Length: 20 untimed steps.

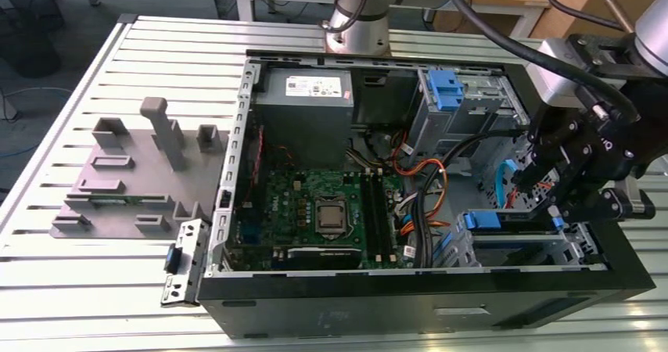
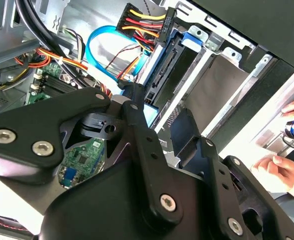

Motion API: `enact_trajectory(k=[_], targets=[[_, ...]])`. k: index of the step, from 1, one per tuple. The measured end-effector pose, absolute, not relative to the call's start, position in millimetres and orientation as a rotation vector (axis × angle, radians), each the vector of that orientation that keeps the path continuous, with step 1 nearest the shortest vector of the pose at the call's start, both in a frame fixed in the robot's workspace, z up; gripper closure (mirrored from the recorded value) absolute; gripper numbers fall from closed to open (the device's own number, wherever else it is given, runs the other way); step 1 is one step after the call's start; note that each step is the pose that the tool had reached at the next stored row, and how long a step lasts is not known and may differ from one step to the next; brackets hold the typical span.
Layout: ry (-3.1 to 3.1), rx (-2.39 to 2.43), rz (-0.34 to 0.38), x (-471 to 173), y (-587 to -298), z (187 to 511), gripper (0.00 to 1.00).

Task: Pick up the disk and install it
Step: 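Insert the first disk wire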

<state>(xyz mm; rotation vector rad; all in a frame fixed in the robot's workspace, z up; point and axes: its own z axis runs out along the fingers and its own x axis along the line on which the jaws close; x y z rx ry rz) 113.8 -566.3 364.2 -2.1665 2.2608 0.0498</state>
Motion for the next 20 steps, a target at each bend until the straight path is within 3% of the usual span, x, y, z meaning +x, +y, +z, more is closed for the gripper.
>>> enact_trajectory(k=[20], targets=[[2.263, -2.168, 0.045, 113.9, -566.2, 367.9, 0.52]])
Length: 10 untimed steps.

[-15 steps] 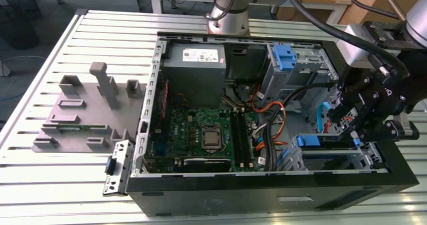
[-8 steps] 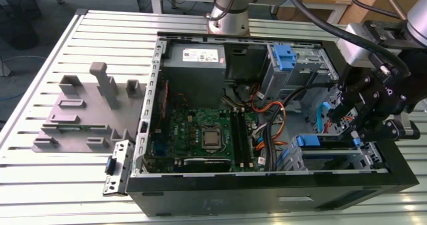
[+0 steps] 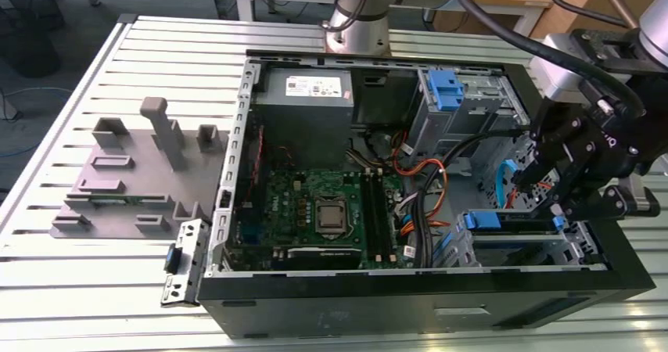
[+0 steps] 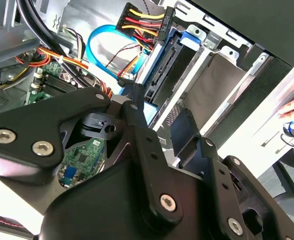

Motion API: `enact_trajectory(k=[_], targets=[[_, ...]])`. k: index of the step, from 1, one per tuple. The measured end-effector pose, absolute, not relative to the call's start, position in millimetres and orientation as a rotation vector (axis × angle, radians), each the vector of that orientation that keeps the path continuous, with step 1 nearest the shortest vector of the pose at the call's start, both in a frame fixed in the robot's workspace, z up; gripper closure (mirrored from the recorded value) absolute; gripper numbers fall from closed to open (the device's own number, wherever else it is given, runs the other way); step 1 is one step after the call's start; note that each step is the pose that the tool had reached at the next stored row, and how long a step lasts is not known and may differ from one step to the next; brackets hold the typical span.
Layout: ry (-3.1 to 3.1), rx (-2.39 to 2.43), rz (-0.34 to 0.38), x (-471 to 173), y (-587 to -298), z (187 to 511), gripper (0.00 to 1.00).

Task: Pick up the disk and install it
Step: 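Insert the first disk wire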

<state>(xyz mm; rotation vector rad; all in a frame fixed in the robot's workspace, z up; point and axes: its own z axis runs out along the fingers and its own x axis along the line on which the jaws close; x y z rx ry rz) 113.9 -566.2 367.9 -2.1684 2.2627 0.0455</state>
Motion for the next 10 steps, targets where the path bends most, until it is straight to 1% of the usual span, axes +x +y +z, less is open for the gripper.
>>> enact_trajectory(k=[10], targets=[[2.264, -2.170, 0.042, 113.9, -566.0, 370.2, 0.52]])
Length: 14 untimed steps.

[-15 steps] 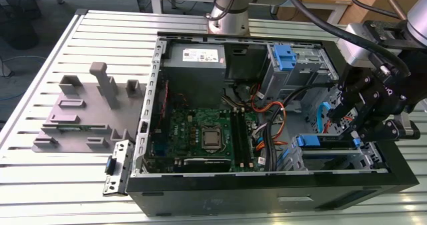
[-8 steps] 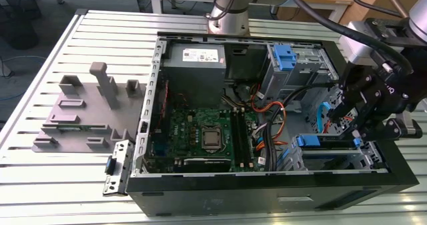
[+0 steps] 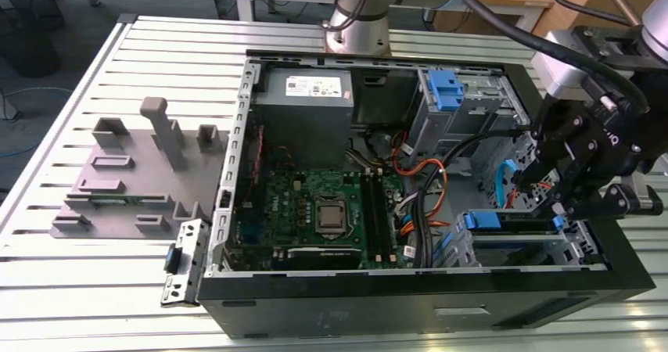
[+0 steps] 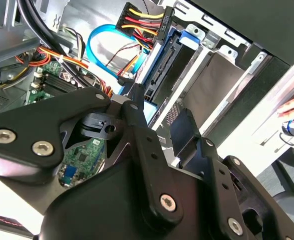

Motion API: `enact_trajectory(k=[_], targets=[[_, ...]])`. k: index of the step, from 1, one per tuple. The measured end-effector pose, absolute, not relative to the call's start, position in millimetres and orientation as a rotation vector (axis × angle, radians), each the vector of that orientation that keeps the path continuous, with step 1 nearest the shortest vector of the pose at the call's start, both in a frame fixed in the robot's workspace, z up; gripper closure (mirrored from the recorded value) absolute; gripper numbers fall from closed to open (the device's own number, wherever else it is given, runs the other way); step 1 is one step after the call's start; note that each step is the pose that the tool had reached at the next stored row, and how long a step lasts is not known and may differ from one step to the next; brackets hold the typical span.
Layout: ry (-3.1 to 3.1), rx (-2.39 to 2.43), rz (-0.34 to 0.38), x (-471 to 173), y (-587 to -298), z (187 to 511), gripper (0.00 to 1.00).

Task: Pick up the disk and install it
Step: 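Insert the first disk wire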

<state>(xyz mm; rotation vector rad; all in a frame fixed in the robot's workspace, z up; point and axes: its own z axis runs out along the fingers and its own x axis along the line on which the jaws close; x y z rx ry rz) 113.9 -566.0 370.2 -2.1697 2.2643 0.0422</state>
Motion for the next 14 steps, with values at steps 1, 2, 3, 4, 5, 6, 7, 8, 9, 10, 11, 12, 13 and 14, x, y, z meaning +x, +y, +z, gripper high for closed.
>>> enact_trajectory(k=[1, 2, 3, 4, 5, 6, 7, 8, 9, 10, 11, 12, 13, 14], targets=[[2.264, -2.170, 0.042, 113.9, -566.0, 370.3, 0.52], [2.265, -2.170, 0.041, 113.9, -566.0, 370.5, 0.52], [2.265, -2.170, 0.041, 113.8, -565.9, 370.9, 0.52], [2.265, -2.171, 0.040, 113.9, -565.9, 371.6, 0.52], [2.266, -2.171, 0.039, 113.8, -565.9, 372.2, 0.52], [2.266, -2.171, 0.039, 113.9, -565.8, 373.0, 0.52], [2.266, -2.171, 0.038, 113.9, -565.8, 373.8, 0.52], [2.267, -2.171, 0.038, 113.8, -565.8, 374.0, 0.52], [2.267, -2.171, 0.038, 113.9, -565.8, 374.0, 0.52], [2.267, -2.171, 0.038, 113.8, -565.8, 374.0, 0.52], [2.267, -2.171, 0.038, 113.9, -565.8, 374.0, 0.52], [2.267, -2.171, 0.038, 113.8, -565.8, 374.0, 0.52], [2.267, -2.171, 0.038, 113.8, -565.8, 374.5, 0.52], [2.267, -2.171, 0.037, 113.8, -565.8, 375.6, 0.52]])
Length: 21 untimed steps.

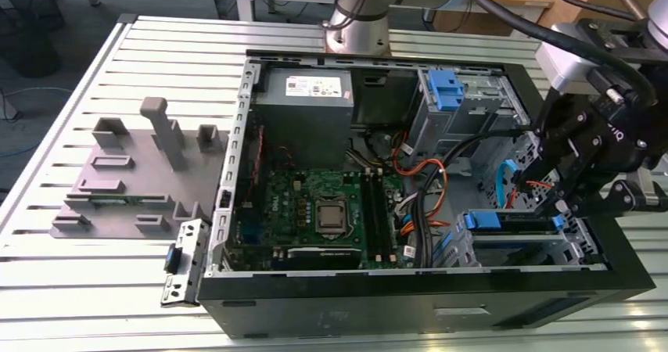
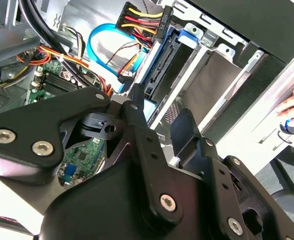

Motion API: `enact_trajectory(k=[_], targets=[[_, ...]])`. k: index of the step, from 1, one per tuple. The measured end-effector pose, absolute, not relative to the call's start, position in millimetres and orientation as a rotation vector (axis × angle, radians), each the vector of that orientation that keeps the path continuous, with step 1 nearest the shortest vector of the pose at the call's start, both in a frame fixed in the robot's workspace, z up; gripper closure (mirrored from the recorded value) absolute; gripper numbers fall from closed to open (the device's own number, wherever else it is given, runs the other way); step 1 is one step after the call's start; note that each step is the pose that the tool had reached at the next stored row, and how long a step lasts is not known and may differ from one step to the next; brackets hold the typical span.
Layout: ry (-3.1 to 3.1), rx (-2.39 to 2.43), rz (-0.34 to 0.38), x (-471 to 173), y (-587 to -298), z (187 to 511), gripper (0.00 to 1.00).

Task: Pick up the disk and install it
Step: 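Insert the first disk wire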

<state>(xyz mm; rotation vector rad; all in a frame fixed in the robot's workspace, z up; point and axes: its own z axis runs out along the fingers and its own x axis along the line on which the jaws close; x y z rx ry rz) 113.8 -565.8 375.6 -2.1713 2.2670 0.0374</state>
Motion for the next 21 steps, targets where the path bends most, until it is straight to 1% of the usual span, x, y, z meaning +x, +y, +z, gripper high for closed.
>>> enact_trajectory(k=[6, 13, 21], targets=[[2.267, -2.171, 0.038, 114, -565, 379, 0.52], [2.267, -2.171, 0.038, 114, -554, 379, 0.52], [2.267, -2.171, 0.038, 114, -549, 374, 0.52]])
